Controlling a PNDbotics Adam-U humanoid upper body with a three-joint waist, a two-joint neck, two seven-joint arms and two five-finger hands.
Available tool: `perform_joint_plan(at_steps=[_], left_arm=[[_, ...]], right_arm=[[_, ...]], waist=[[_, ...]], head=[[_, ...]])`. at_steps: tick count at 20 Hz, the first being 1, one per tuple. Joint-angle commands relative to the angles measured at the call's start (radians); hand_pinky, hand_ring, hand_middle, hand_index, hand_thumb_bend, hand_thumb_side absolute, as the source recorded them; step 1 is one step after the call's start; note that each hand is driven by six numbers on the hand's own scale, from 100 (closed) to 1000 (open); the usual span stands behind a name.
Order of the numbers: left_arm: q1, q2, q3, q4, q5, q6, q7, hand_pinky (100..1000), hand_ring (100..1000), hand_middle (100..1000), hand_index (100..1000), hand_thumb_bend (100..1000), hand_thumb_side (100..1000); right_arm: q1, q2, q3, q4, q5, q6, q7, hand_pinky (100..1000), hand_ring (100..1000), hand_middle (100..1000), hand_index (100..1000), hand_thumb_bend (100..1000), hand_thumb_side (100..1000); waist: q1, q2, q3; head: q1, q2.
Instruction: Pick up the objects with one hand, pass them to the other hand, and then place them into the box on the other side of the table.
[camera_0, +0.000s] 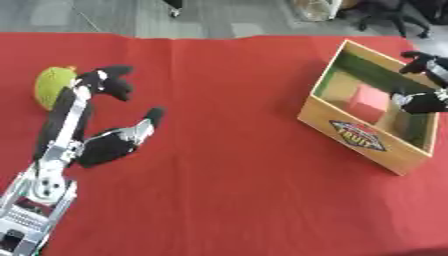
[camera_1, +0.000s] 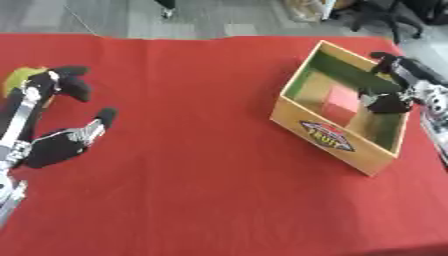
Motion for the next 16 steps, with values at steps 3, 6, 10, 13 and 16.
perform_joint_plan(at_steps=[3, 6, 10, 13, 16], left_arm=[[-0.009, 0.065, 0.051, -0.077, 0.008, 0.024, 0.019, 822, 597, 580, 818, 449, 422], [-0.012, 0.112, 0.084, -0.114, 0.019, 0.046, 0.029, 822, 607, 591, 817, 444, 408], [-0.021, 0.196, 0.127, -0.122, 0.029, 0.067, 0.042, 823, 632, 620, 815, 444, 381], [-0.032, 0.267, 0.155, -0.122, 0.038, 0.111, 0.024, 822, 644, 633, 816, 445, 358], [-0.051, 0.336, 0.173, -0.122, 0.036, 0.170, -0.007, 824, 667, 652, 819, 462, 336]], right_arm=[[0.005, -0.015, -0.051, -0.130, -0.267, 0.000, -0.164, 963, 909, 782, 1000, 100, 554], [0.014, -0.014, -0.072, -0.182, -0.380, -0.019, -0.225, 951, 900, 791, 988, 100, 555], [0.026, -0.011, -0.084, -0.248, -0.452, -0.019, -0.291, 933, 880, 781, 956, 100, 495], [0.033, -0.008, -0.082, -0.279, -0.477, -0.015, -0.317, 931, 877, 778, 952, 100, 484], [0.036, -0.006, -0.080, -0.298, -0.490, -0.020, -0.321, 929, 874, 775, 950, 100, 480]], waist=[[0.006, -0.015, 0.001], [0.012, -0.016, 0.003], [0.018, -0.015, 0.007], [0.021, -0.015, 0.009], [0.023, -0.014, 0.009]], head=[[0.022, 0.001], [0.032, 0.002], [0.043, 0.002], [0.053, 0.003], [0.065, 0.003]])
